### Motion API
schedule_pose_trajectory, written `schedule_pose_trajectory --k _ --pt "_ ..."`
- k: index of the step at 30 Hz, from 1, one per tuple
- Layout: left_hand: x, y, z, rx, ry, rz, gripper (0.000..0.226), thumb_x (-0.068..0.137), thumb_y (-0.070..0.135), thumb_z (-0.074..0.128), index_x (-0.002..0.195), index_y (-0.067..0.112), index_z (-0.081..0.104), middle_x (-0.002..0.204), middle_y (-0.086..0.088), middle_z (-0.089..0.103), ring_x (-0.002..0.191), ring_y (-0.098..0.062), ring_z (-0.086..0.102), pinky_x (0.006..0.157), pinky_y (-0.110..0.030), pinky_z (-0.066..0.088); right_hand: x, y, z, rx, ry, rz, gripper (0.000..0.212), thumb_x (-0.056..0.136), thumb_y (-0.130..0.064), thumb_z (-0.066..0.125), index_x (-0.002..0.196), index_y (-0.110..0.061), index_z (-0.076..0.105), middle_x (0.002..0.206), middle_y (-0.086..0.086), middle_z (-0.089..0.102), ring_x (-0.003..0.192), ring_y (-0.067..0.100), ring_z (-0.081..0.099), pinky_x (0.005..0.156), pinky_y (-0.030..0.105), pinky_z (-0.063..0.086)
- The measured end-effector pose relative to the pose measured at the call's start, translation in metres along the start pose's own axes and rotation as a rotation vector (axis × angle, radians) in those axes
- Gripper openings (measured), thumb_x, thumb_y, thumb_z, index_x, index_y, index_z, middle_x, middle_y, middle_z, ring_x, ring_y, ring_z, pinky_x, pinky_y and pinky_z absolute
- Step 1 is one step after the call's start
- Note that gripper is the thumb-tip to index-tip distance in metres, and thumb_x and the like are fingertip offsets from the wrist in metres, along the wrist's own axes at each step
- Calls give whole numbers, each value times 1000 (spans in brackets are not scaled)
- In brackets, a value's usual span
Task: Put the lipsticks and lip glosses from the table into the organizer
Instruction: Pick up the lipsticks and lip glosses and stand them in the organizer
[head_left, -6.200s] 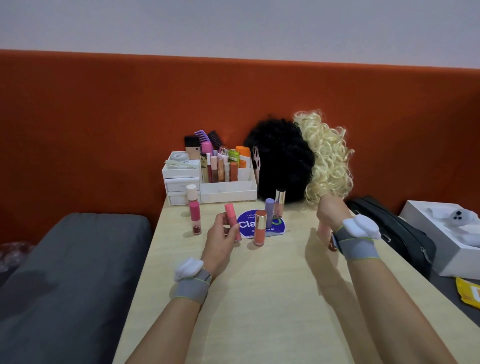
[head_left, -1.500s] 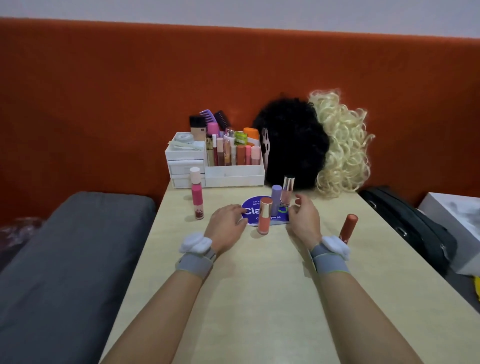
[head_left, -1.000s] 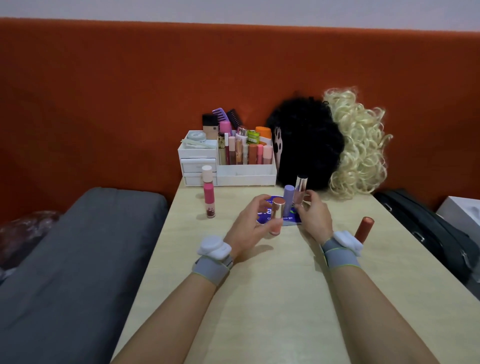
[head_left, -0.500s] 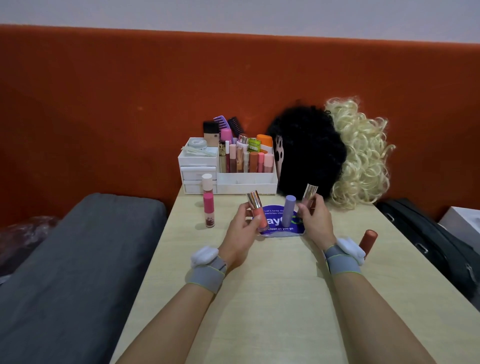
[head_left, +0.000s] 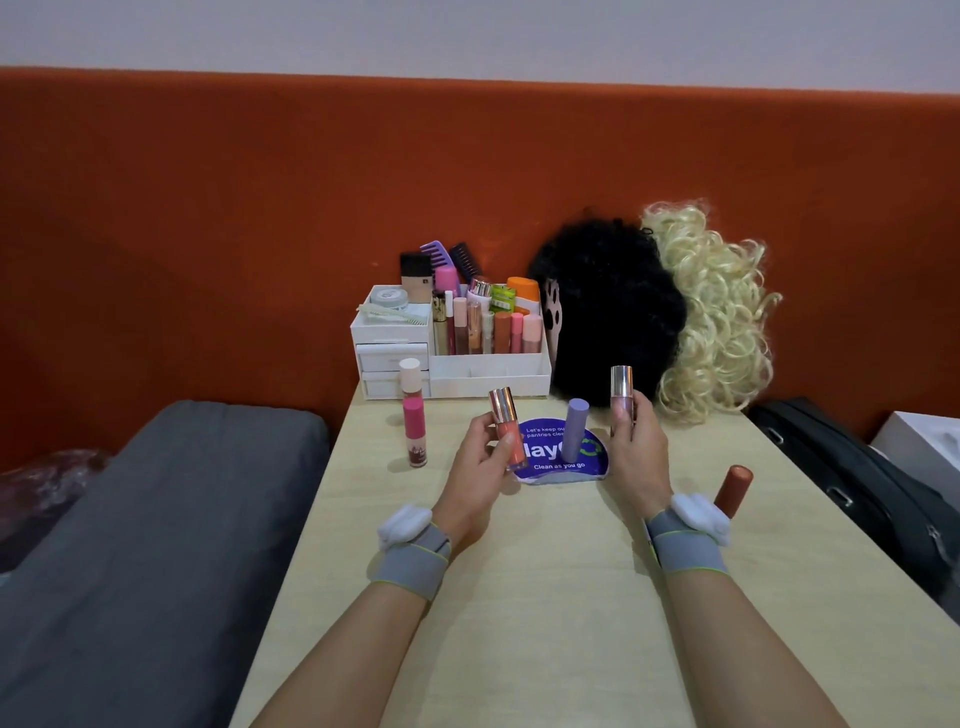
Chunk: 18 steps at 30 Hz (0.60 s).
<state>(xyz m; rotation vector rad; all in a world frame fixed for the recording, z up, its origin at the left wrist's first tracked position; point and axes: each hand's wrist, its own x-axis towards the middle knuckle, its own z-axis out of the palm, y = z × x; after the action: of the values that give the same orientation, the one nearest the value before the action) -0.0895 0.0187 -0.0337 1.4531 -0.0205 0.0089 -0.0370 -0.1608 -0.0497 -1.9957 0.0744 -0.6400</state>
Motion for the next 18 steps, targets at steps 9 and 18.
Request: schedule_pose_trajectory --k 9,18 --pt "4 -3 -6 163 99 155 35 97 23 45 131 24 37 105 12 54 86 2 55 55 -6 47 -10 -41 0 118 206 -190 52 91 -22 40 139 -2 35 122 21 56 108 31 55 86 19 37" --pt "10 -8 -10 161 174 225 27 100 19 37 126 18 43 111 -1 57 95 -12 55 61 -3 47 -48 -71 29 123 65 -427 53 90 -25 43 139 -10 30 103 4 59 84 11 57 75 15 44"
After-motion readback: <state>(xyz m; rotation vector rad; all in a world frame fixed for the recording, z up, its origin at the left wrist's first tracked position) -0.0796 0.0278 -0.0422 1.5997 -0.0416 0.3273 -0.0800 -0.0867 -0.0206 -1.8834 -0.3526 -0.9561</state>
